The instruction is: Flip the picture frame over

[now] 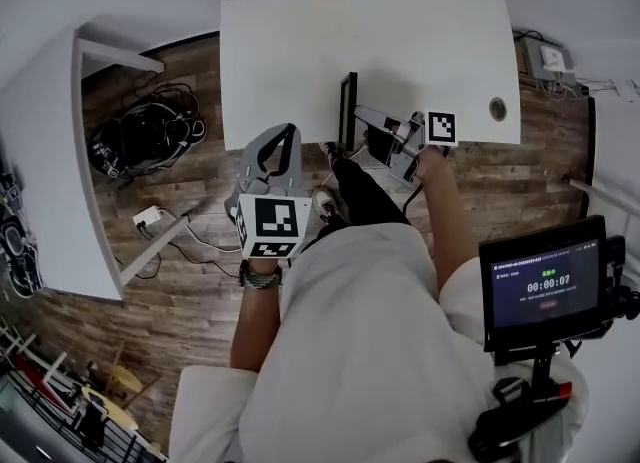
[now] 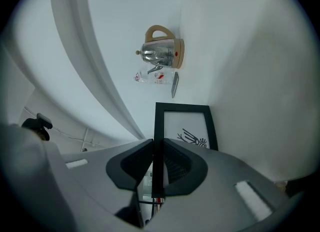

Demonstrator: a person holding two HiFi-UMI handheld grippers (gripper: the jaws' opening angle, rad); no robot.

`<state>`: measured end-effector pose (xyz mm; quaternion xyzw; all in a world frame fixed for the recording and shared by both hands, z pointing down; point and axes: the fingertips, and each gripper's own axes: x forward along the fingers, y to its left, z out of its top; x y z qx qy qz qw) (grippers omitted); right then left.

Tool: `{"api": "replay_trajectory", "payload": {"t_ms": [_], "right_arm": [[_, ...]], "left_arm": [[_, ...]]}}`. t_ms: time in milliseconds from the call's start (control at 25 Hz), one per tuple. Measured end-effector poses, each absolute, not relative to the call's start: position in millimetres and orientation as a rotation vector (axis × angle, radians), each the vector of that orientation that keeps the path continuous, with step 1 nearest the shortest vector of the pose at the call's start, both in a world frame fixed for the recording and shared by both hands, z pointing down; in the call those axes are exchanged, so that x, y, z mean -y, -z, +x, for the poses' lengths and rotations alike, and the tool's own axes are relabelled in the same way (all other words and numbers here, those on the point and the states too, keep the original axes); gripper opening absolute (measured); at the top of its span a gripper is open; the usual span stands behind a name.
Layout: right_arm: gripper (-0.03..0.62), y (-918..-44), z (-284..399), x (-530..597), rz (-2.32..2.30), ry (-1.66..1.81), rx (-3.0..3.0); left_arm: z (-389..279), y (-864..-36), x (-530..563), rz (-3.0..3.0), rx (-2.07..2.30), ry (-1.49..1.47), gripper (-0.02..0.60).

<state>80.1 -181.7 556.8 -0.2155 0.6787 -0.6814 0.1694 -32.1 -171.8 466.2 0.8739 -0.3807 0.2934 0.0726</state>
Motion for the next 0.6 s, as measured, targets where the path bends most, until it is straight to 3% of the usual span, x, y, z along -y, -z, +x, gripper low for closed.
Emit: {"api": "replay_trajectory", "payload": {"t_ms": [160, 600], "right_arm": [[0.067, -555, 112, 174, -0.620, 1.916, -1.965], [0.051, -560, 130, 177, -0.702, 1.882, -2.042]], "left_arm": [[-3, -462, 165, 2.641, 1.136, -0.897, 0.005], [-1, -466, 164, 2.643, 1.128, -0.899, 0.005]]}}
